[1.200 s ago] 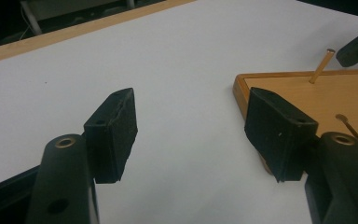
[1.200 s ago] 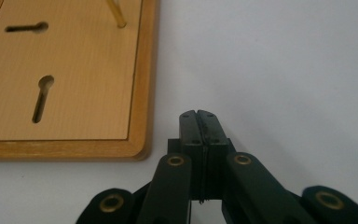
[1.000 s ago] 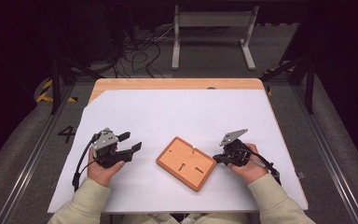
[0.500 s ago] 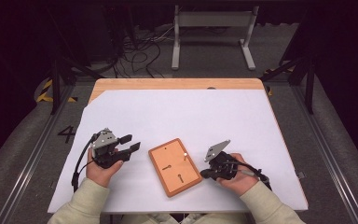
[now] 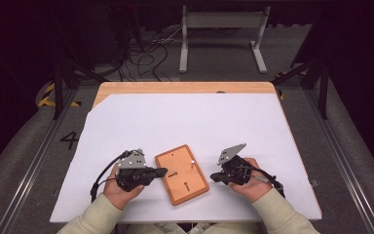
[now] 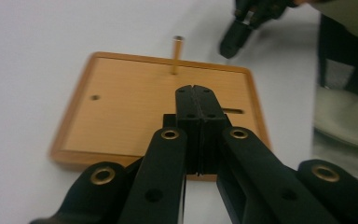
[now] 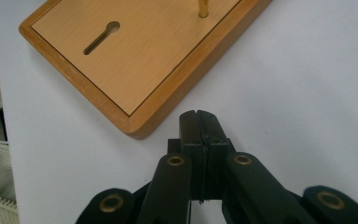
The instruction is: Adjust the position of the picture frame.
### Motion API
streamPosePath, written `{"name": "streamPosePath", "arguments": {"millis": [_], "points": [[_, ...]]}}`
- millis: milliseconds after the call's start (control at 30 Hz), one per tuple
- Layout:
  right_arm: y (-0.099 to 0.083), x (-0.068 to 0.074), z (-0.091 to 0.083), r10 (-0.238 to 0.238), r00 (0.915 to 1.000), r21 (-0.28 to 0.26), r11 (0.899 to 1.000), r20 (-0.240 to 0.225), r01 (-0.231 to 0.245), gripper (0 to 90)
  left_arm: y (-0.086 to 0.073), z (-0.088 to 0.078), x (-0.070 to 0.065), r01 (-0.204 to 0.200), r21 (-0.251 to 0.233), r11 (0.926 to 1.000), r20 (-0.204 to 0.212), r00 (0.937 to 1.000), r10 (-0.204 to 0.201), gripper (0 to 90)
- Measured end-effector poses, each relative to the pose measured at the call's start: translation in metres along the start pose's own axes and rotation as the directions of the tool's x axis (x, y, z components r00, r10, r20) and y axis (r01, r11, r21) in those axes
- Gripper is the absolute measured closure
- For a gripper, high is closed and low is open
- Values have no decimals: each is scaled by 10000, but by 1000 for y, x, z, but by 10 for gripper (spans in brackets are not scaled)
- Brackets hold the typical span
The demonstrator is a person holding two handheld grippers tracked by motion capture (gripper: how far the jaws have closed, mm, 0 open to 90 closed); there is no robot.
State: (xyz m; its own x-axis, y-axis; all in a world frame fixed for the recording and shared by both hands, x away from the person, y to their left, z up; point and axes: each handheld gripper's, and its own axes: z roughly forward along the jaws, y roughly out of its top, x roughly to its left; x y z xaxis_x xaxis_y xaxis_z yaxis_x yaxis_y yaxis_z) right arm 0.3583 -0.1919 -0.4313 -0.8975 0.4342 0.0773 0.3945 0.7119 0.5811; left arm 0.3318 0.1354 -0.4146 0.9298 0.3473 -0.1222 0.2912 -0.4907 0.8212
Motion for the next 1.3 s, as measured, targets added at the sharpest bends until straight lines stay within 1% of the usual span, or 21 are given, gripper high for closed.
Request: {"name": "streamPosePath", "arguments": {"millis": [33, 67, 100, 133, 167, 200, 333, 433, 500, 567, 667, 733, 800, 833, 933, 1000, 1033, 1100, 1200, 1233, 1300], "points": [[0, 0, 0, 0, 10000, 0, 10000, 0, 0, 900, 0, 0, 0, 0, 0, 10000, 0, 10000, 0, 900], [0, -1, -2, 88, 9999, -57, 9999, 65, -88, 900, 4, 8, -10, -375, 308, 9988, 373, 9986, 364, 900], [0, -1, -2, 88, 9999, -57, 9999, 65, -88, 900, 4, 8, -10, -375, 308, 9988, 373, 9986, 364, 900], [0, -1, -3, 102, 9999, -95, 9999, 77, -101, 900, 5, 13, -15, -462, 445, 9979, 576, 9974, 436, 900], [-1, -1, -4, 103, 9999, -125, 9999, 101, -101, 900, 5, 15, -17, -580, 528, 9969, 651, 9964, 545, 900], [-1, -1, -5, 109, 9999, -150, 9998, 128, -107, 900, 4, 20, -19, -716, 741, 9947, 805, 9946, 656, 900], [0, 1, -8, 69, 9997, -221, 9997, 219, -64, 900, 3, 31, -22, -765, 1103, 9910, 1340, 9891, 615, 900], [0, 0, -9, 99, 9996, -249, 9996, 256, -93, 900, 2, 39, -25, -770, 1462, 9863, 1692, 9842, 518, 900], [0, 0, -9, 107, 9996, -252, 9996, 268, -100, 900, 1, 46, -27, -894, 1811, 9794, 1926, 9798, 538, 900], [0, 0, -9, 106, 9997, -227, 9997, 220, -101, 900, 0, 53, -30, -1161, 2156, 9696, 2086, 9755, 704, 900], [0, 1, -9, 108, 9997, -233, 9997, 216, -103, 900, -1, 60, -35, -1385, 2578, 9562, 2364, 9686, 766, 900], [0, 0, -10, 120, 9997, -251, 9996, 221, -114, 900, -2, 63, -35, -1480, 2819, 9480, 2433, 9668, 786, 900], [-1, 0, -10, 140, 9996, -262, 9996, 238, -134, 900, -3, 66, -37, -1637, 3063, 9377, 2436, 9658, 890, 900], [-1, 0, -10, 146, 9996, -281, 9995, 245, -139, 900, -3, 66, -38, -1681, 3136, 9346, 2395, 9664, 934, 900], [0, 0, -11, 147, 9995, -331, 9994, 270, -138, 900, -2, 66, -39, -1796, 3199, 9303, 2315, 9669, 1070, 900], [0, 0, -12, 135, 9995, -345, 9993, 272, -126, 900, -2, 64, -38, -1743, 3277, 9286, 2121, 9713, 1075, 900], [0, 0, -12, 142, 9995, -356, 9993, 272, -132, 900, -3, 63, -36, -1702, 3290, 9289, 2009, 9737, 1073, 900], [0, 0, -12, 168, 9995, -375, 9992, 275, -157, 900, -4, 60, -30, -1475, 3244, 9343, 1764, 9799, 934, 900], [-1, -1, -12, 265, 9992, -412, 9988, 298, -253, 900, -6, 55, -22, -1253, 3256, 9372, 1360, 9871, 847, 900], [-1, -2, -12, 276, 9991, -422, 9988, 313, -262, 900, -7, 53, -18, -1199, 3199, 9398, 1216, 9890, 847, 900], [-1, -3, -13, 298, 9990, -468, 9985, 333, -282, 900, -8, 51, -14, -1069, 3172, 9423, 1093, 9911, 757, 900]]}}
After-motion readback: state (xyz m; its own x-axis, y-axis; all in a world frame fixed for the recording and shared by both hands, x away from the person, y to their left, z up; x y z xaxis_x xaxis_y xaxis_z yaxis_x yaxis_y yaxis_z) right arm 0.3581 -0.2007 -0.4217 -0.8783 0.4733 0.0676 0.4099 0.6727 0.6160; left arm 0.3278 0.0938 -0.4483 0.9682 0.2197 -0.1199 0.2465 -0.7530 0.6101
